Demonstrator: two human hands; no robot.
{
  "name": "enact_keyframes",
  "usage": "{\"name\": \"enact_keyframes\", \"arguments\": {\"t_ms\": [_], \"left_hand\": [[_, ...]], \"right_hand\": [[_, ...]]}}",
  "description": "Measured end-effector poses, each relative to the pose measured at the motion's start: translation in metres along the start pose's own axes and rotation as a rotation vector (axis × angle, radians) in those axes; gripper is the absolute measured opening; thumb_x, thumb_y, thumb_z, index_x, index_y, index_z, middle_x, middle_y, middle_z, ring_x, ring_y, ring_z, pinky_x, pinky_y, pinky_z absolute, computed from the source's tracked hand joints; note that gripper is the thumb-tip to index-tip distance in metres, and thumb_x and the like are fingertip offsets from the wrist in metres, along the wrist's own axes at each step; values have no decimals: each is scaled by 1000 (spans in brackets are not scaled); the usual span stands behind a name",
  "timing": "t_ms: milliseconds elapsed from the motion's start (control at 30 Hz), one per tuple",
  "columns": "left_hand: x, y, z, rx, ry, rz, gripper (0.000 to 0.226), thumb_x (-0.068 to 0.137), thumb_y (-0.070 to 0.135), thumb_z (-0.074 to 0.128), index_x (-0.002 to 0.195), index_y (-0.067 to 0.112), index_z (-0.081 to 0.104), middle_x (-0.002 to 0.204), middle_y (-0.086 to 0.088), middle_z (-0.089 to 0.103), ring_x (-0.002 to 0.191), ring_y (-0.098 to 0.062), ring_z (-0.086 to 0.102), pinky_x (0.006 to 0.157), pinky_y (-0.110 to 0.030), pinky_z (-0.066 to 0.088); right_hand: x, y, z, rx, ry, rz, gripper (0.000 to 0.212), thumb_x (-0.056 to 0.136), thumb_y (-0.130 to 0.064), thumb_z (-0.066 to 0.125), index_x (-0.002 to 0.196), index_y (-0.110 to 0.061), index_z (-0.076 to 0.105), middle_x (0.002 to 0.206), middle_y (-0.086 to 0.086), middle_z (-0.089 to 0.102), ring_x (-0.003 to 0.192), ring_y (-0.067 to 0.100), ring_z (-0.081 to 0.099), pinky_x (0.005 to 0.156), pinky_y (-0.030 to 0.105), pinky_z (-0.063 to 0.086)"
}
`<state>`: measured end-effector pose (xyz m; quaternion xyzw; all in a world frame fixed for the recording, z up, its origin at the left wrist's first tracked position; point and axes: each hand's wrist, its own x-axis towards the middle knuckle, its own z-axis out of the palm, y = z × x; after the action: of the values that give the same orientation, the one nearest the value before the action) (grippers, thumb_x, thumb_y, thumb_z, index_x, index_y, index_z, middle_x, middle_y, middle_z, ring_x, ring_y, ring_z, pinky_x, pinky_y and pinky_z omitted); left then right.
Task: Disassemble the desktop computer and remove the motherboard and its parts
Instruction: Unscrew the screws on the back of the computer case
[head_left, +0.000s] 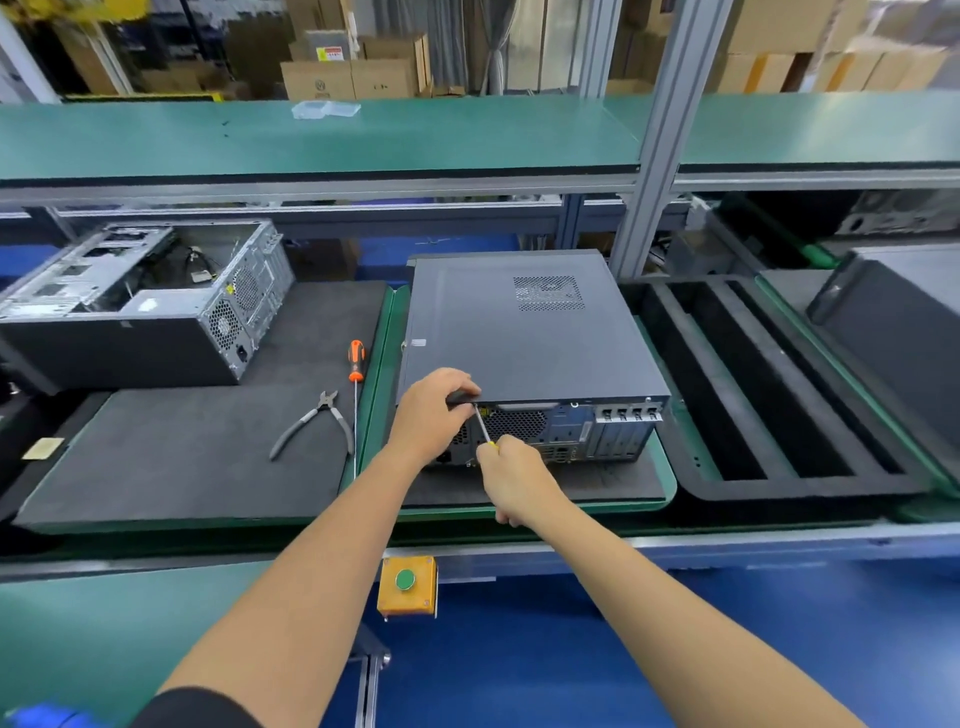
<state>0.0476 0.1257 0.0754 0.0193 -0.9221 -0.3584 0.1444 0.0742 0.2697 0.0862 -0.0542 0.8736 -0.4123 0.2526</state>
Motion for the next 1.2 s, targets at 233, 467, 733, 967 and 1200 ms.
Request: {"name": "enact_keyframes", "arguments": {"t_ms": [233,467,733,967,1200], "left_hand": [[1,-5,-3,-81,-5,-30,24,81,2,73,102,14,75,116,1,66,104,-6,55,94,-17,36],[3,-5,-3,-98,-13,-21,24,80,-1,72,102,9,75,117,-3,66,103,-8,55,93,-17,38],[3,-6,-3,-78,-29,-14,25,83,0,70,105,10,74,118,-3,65,109,-14,58,96,-21,39],[3,-6,-4,-88,-33,-22,23,83,2,71,105,9,74,119,-4,66,110,-15,58,98,-24,40],[3,-4,-3,-86,-23,-28,23,83,3,72,104,8,74,118,-4,66,109,-16,59,96,-22,41]], "right_hand": [[0,-2,3,21,13,2,25,98,-26,31,100,-8,48,77,9,57,37,16,52,30,16,33],[-3,-1,4,31,14,0,25,99,-28,31,102,-10,47,74,8,56,41,16,52,32,17,35],[-5,4,4,57,-1,10,24,99,-27,31,102,-10,48,74,7,56,40,15,51,32,16,34],[-6,1,3,74,-7,17,24,100,-26,30,102,-10,47,75,7,55,41,14,50,31,15,33],[-10,-4,8,154,-9,73,26,102,-24,30,114,-5,44,86,8,50,50,16,48,35,18,34]]}}
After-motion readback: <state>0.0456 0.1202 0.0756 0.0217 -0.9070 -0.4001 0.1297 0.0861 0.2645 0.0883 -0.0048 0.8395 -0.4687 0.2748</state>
